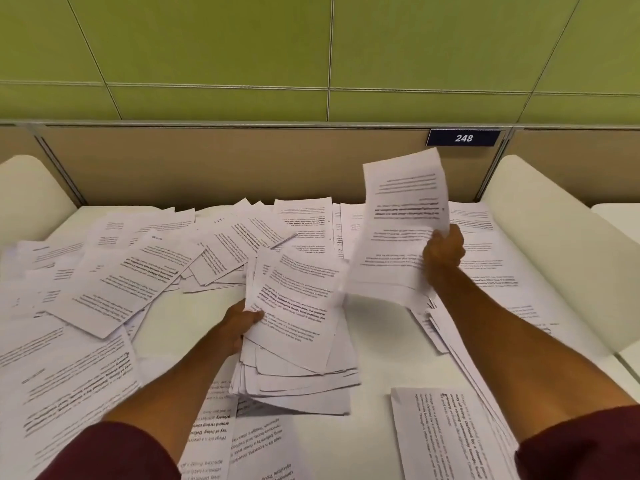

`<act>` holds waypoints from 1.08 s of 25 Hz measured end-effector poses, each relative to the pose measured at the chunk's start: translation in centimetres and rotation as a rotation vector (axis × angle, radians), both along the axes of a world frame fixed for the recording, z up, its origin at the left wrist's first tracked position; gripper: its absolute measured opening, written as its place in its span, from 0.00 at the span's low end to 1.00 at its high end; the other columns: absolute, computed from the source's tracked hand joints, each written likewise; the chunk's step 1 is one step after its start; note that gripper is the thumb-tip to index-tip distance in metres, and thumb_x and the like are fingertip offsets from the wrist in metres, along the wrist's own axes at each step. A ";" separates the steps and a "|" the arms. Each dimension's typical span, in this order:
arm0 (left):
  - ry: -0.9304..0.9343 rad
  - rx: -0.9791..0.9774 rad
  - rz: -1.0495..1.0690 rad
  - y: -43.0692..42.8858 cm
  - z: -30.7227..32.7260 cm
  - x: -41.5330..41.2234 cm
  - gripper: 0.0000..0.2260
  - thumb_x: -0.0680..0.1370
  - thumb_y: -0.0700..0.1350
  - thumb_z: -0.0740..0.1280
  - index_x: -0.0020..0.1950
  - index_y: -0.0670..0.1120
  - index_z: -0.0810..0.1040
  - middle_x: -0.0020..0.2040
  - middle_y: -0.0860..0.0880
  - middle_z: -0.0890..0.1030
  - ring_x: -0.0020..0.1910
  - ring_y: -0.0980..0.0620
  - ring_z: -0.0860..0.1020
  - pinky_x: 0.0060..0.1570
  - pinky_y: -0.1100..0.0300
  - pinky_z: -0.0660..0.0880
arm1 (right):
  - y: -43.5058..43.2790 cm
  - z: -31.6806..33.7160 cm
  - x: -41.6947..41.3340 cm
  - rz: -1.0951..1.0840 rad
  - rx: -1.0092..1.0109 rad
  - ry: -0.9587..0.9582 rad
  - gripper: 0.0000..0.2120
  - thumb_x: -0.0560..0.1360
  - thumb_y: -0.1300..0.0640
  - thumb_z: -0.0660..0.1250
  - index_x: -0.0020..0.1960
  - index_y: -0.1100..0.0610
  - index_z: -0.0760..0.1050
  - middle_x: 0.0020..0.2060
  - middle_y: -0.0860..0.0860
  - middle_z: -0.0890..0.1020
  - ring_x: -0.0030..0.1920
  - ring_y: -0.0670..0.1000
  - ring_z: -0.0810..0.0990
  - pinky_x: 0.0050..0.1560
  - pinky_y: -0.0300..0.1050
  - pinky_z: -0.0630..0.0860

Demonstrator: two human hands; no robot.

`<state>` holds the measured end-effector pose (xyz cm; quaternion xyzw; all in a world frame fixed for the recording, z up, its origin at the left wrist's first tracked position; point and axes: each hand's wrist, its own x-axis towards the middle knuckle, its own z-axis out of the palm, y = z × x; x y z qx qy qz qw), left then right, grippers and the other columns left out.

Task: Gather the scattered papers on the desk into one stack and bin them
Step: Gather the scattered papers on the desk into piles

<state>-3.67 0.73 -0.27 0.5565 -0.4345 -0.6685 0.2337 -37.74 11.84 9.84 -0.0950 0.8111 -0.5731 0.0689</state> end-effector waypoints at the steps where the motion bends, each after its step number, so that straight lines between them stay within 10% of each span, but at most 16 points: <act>1: -0.002 0.023 -0.006 0.0 0.1 0.1 0.21 0.75 0.29 0.65 0.68 0.38 0.72 0.63 0.35 0.77 0.59 0.37 0.77 0.58 0.43 0.74 | 0.0 0.0 -0.4 -0.023 -0.023 -0.033 0.12 0.80 0.59 0.59 0.63 0.58 0.72 0.60 0.61 0.78 0.60 0.64 0.77 0.62 0.57 0.74; 6: 0.037 0.153 -0.101 0.3 0.3 -0.2 0.25 0.68 0.38 0.75 0.63 0.35 0.76 0.58 0.34 0.80 0.54 0.38 0.80 0.59 0.43 0.75 | 0.7 -2.8 -0.4 0.261 0.138 -0.130 0.18 0.77 0.62 0.62 0.66 0.64 0.71 0.62 0.64 0.77 0.62 0.64 0.76 0.62 0.55 0.75; 11: 0.274 0.337 -0.091 1.5 -0.9 -2.7 0.27 0.76 0.65 0.58 0.59 0.44 0.80 0.56 0.38 0.82 0.56 0.40 0.80 0.55 0.44 0.76 | 2.0 -7.5 3.9 0.705 0.340 -0.068 0.17 0.78 0.65 0.60 0.66 0.68 0.70 0.61 0.66 0.77 0.59 0.59 0.77 0.56 0.49 0.73; 18: -0.068 -0.007 -0.022 4.1 -1.4 -4.3 0.24 0.72 0.27 0.68 0.68 0.37 0.70 0.64 0.36 0.76 0.59 0.36 0.77 0.58 0.40 0.74 | 2.7 -10.6 8.2 0.773 0.522 -0.081 0.24 0.76 0.57 0.68 0.69 0.64 0.66 0.66 0.61 0.73 0.67 0.62 0.71 0.68 0.57 0.70; 22: 0.147 -0.245 -0.036 3.3 2.4 -4.5 0.22 0.74 0.29 0.67 0.66 0.41 0.72 0.62 0.41 0.78 0.56 0.42 0.79 0.47 0.54 0.80 | 1.9 -7.1 6.5 0.727 -0.017 -0.345 0.40 0.65 0.64 0.79 0.69 0.60 0.59 0.63 0.60 0.76 0.63 0.62 0.77 0.63 0.59 0.75; 27: 0.273 -0.566 -0.104 0.5 9.7 -6.0 0.17 0.74 0.34 0.69 0.61 0.45 0.76 0.54 0.49 0.82 0.50 0.52 0.82 0.45 0.59 0.81 | -0.2 -1.2 4.5 0.787 -0.382 -0.166 0.21 0.66 0.63 0.78 0.55 0.51 0.78 0.50 0.48 0.86 0.49 0.53 0.86 0.47 0.48 0.84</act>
